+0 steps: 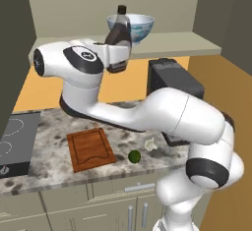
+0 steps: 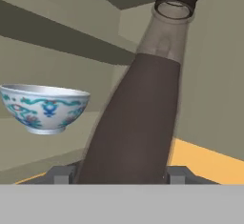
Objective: Open the cabinet. Place the bowl and condiment on the counter. Then place the lime and garlic on the cutting board.
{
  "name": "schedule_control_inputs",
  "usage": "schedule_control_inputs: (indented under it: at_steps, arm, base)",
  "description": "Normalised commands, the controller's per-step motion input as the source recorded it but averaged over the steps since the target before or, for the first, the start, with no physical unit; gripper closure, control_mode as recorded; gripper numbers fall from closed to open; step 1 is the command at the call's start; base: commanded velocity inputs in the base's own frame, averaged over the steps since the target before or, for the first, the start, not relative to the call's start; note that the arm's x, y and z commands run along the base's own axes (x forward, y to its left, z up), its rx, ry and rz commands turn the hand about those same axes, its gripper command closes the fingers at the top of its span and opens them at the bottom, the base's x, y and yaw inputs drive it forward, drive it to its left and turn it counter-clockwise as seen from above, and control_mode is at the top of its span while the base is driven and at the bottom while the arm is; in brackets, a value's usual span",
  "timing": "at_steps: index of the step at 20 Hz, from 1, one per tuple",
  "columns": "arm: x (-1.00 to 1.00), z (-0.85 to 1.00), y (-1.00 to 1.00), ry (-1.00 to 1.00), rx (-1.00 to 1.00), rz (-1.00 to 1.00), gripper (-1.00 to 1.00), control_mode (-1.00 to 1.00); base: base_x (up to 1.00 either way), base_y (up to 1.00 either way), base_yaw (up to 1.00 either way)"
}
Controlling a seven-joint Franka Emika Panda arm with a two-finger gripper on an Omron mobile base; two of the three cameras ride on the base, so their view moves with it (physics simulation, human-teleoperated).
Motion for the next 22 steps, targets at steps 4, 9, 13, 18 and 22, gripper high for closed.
schedule_control_inputs:
  at_steps: [4, 9, 13, 18, 22]
  arm:
    - [-1.00, -0.05, 0.00, -0.11, 0.00, 0.00, 1.00, -1.00]
    - [-0.82, -0.38, 0.00, -0.01, 0.00, 0.00, 1.00, -1.00]
    - [-0.25, -0.57, -0.01, 0.00, 0.02, 0.05, 1.00, -1.00]
    - [0.17, -0.50, 0.00, 0.00, 0.03, 0.15, 1.00, -1.00]
    - [0.33, -0.50, 0.00, 0.01, 0.01, 0.22, 1.00, -1.00]
  base:
    - [0.00, 0.00, 0.00]
    - [0.00, 0.00, 0.00]
    - [0.00, 0.00, 0.00]
    - [0.00, 0.00, 0.00]
    - [0.00, 0.00, 0.00]
